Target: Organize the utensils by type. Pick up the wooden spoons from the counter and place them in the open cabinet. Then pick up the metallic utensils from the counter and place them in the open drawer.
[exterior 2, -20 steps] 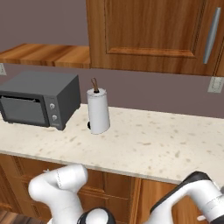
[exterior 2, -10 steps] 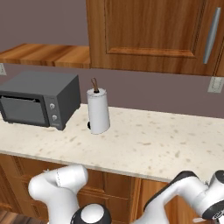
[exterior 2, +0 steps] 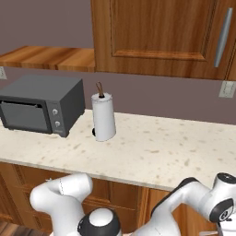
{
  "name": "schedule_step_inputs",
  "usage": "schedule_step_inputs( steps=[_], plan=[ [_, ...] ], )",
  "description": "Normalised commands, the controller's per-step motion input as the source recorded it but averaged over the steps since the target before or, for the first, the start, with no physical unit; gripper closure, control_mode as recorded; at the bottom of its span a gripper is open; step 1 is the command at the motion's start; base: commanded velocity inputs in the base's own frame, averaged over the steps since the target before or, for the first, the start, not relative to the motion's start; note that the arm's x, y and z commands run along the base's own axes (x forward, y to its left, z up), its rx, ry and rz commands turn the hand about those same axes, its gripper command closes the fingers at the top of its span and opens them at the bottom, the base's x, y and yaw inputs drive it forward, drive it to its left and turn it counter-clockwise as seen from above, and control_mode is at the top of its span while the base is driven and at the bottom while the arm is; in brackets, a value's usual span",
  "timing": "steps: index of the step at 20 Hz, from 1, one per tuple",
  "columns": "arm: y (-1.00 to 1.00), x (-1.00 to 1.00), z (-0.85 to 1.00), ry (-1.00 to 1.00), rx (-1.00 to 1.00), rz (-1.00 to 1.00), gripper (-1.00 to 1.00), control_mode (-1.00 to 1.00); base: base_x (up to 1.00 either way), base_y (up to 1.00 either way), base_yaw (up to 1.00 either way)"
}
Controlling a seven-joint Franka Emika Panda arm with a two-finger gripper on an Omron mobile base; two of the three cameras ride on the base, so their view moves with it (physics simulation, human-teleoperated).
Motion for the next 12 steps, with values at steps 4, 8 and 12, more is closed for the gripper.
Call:
schedule_step_inputs(
  steps=[4, 8, 12],
  plan=[
    [0.06, -0.06, -0.19, 0.05, 0.07, -0.05, 1.00, -1.00, 0.00, 0.00, 0.00],
    [0.00, -0.19, -0.16, 0.00, 0.13, 0.00, 1.00, -1.00, 0.00, 0.00, 0.00],
    [0.00, -0.27, -0.22, 0.00, 0.11, 0.00, 1.00, -1.00, 0.00, 0.00, 0.00]
  ],
)
